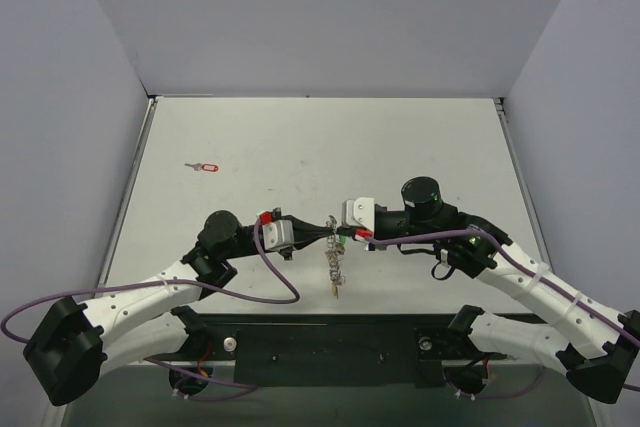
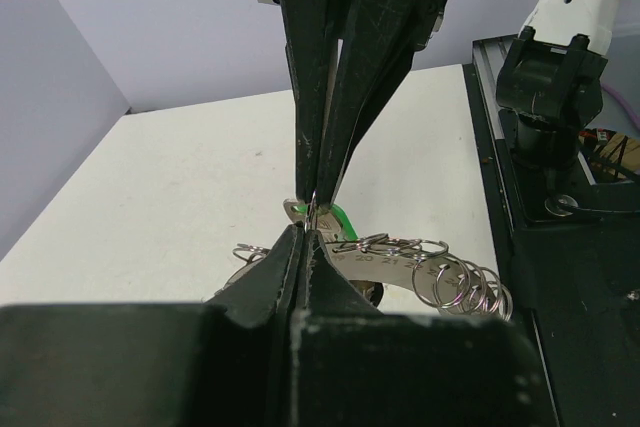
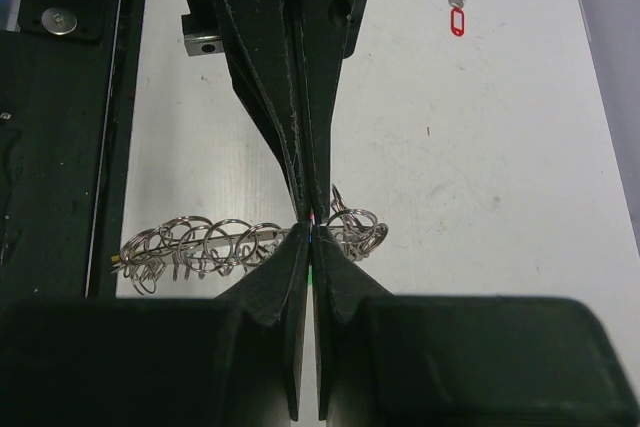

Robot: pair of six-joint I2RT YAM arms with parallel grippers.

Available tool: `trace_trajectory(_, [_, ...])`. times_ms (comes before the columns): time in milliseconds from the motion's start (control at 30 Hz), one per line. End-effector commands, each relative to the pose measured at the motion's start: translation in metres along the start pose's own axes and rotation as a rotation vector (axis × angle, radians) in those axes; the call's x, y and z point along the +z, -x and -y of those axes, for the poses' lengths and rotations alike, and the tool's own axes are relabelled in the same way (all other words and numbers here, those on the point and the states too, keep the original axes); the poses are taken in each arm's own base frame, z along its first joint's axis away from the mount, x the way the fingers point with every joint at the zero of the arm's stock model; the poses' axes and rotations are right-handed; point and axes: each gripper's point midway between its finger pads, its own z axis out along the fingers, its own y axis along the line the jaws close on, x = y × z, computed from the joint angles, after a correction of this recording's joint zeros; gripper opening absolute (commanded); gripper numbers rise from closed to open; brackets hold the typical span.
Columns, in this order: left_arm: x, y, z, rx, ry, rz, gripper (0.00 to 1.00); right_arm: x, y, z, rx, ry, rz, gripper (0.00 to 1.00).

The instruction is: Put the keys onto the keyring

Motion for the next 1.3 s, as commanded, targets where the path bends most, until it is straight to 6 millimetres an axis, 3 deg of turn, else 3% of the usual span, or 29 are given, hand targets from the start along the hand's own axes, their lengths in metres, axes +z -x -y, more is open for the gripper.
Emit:
trace_trajectory(0, [0.007, 0.039, -0.012, 0.053, 0.03, 0.097, 0.0, -0.001, 0.009, -0.005, -0.053, 0.033, 0.024, 0.0])
trace_trajectory(767, [-0.003, 0.064, -0.029, -0.066, 0.119, 0.24, 0.0, -0.007, -0.02, -0.011, -0.09, 0.037, -0.072, 0.0])
trace_trajectory(1033, [-0.013, 0.08, -0.045, -0.269, 0.193, 0.431, 0.0, -0.013, -0.013, -0.004, -0.09, -0.008, -0.056, 0.0])
trace_trajectory(1267, [-0.02, 0.078, -0.046, -0.371, 0.286, 0.494, 0.0, -0.015, -0.009, -0.006, -0.052, 0.0, -0.047, 0.0])
